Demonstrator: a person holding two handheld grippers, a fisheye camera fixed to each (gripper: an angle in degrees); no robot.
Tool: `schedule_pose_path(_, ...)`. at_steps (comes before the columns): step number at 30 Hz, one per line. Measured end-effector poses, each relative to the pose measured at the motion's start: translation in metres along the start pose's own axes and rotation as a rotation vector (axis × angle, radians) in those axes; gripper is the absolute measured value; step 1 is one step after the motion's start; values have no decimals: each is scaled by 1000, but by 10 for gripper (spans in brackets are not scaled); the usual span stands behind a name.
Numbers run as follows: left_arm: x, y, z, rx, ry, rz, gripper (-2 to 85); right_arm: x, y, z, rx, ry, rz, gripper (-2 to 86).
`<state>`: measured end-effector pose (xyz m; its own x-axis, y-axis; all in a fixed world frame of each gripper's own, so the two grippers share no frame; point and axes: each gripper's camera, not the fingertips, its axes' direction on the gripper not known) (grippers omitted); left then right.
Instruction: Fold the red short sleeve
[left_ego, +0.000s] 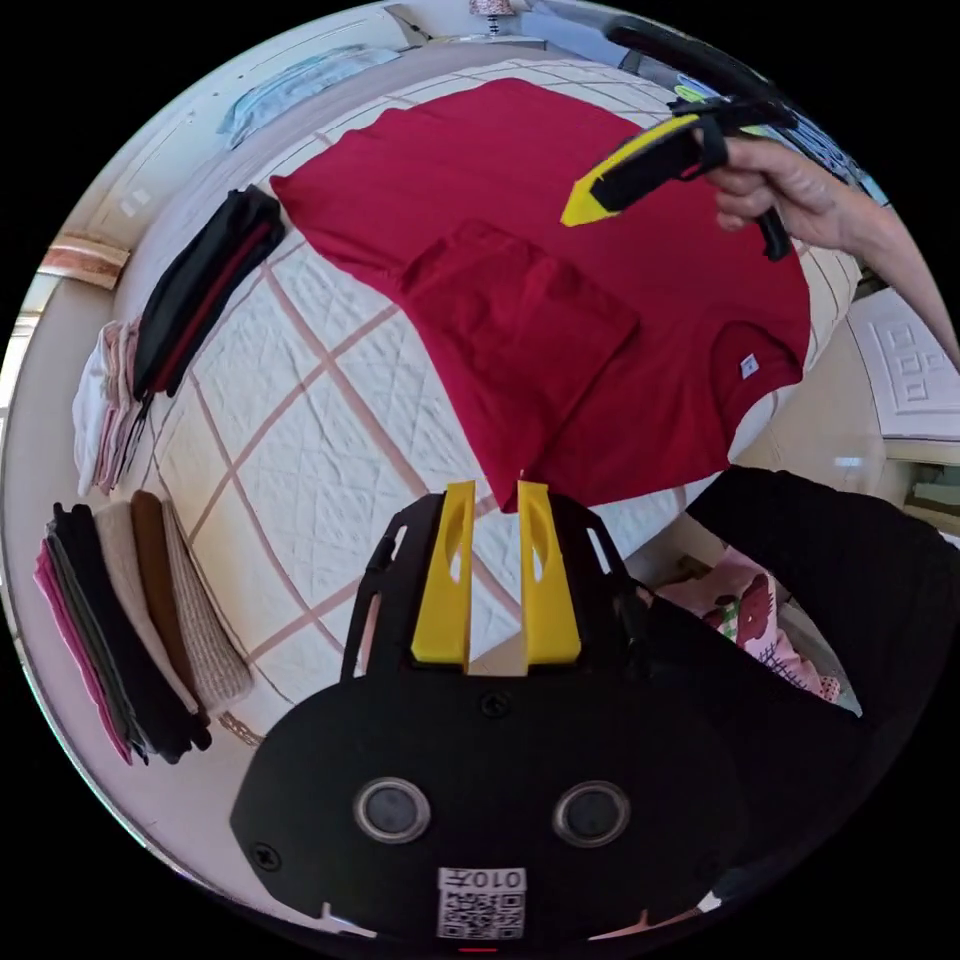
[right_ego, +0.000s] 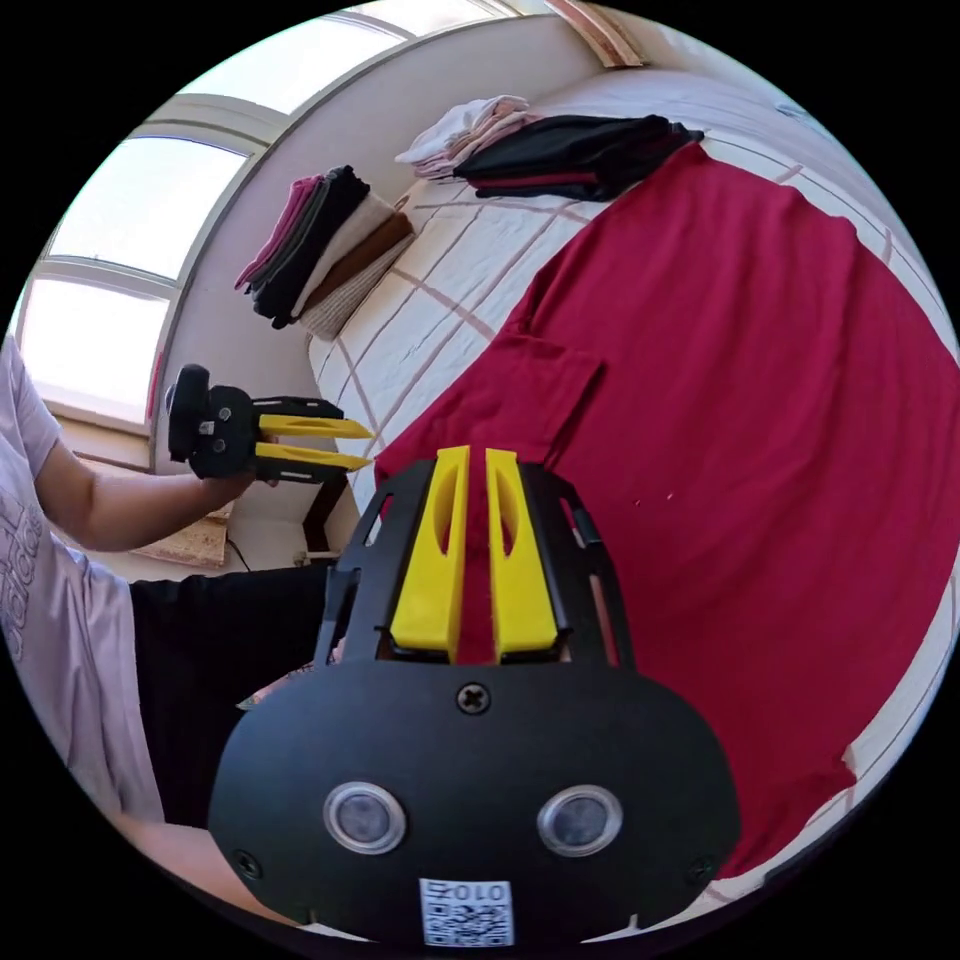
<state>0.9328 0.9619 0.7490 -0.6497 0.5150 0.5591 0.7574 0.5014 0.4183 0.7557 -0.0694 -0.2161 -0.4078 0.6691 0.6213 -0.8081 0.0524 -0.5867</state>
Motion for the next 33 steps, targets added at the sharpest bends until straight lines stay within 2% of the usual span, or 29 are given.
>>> schedule_pose_path(4,-10,-6,17,50,76,93,30,-27,32,31,26,38,-7,49)
schedule_pose_path(8,3,-18,37,-6,101,198,15,-18,52,72,-155,190,14,31)
schedule_pose_path(13,-8,-17,46,-7,175,126,3,-2,73,71,-109,126,18,40)
schedule_pose_path(15,-9,-19,45,-32,169,121,4,5,86,56,-45,47,50,47)
schedule_pose_path(16,-10,-19,41,-42,149,105,6,7,102,35,68,57,80,51)
schedule_pose_path(18,-13,-16,29,-18,114,40,10,16,142,-2,256,138,189,62)
schedule_pose_path(20,-17,-14,11,64,121,-36,17,34,218,-48,468,318,457,92)
schedule_pose_path(23,-10,-31,-13,213,202,-28,25,64,325,-84,600,508,806,124)
schedule_pose_path(28,41,-127,-17,329,331,155,28,117,439,-97,662,420,1074,131)
schedule_pose_path(33,98,-180,-24,413,442,227,23,137,471,-75,691,317,1097,117)
